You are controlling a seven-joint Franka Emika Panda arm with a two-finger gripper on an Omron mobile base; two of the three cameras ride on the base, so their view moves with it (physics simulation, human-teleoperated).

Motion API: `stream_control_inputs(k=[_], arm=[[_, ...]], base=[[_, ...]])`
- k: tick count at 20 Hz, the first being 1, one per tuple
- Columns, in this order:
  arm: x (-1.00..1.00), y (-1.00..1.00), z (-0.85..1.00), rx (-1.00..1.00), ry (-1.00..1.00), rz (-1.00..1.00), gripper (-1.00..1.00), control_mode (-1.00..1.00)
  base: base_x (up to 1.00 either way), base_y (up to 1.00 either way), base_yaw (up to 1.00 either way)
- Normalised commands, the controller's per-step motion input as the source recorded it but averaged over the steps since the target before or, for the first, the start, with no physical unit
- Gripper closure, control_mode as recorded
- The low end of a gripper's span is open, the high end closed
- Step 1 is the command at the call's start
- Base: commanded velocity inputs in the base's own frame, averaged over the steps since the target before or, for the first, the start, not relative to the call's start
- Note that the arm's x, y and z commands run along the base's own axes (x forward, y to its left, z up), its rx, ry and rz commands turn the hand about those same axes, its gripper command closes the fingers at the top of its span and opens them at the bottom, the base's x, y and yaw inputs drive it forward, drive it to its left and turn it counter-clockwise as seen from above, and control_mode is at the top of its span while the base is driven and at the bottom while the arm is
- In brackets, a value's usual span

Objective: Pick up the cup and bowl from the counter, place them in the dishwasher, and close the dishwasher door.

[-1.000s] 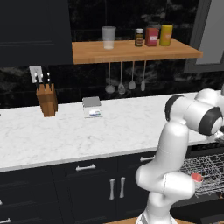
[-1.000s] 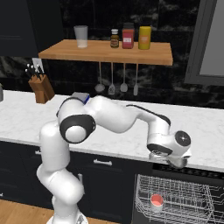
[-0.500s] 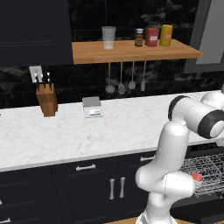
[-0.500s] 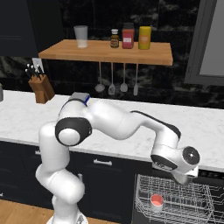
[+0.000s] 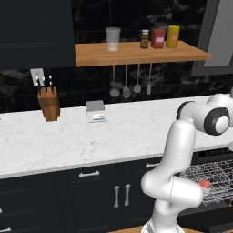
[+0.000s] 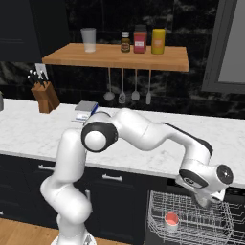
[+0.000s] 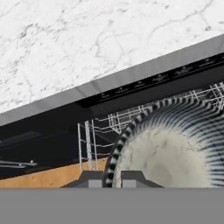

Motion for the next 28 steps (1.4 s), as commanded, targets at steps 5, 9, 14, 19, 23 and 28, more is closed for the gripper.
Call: stream_control_inputs(k=[5,9,14,19,23,28], arm=[[0.00,0.00,-0.65,0.09,0.00,0.08,1.00,-1.00],[0.00,-0.01,-0.55,0.06,0.00,0.10,1.00,-1.00],[0.02,-0.03,-0.45,0.04,0.00,0.09,1.00,-1.00],[0.01,-0.03,-0.39,0.04,0.00,0.08,1.00,-1.00],[0.12,-0.06,-0.46,0.04,0.03,0.11,1.00,-1.00],[0.14,-0.09,-0.47,0.03,0.02,0.12,1.00,-1.00]], base=[[0.00,0.00,0.00],[0.00,0.00,0.00],[0.00,0.00,0.00],[0.00,0.00,0.00],[0.00,0.00,0.00],[0.00,0.00,0.00]])
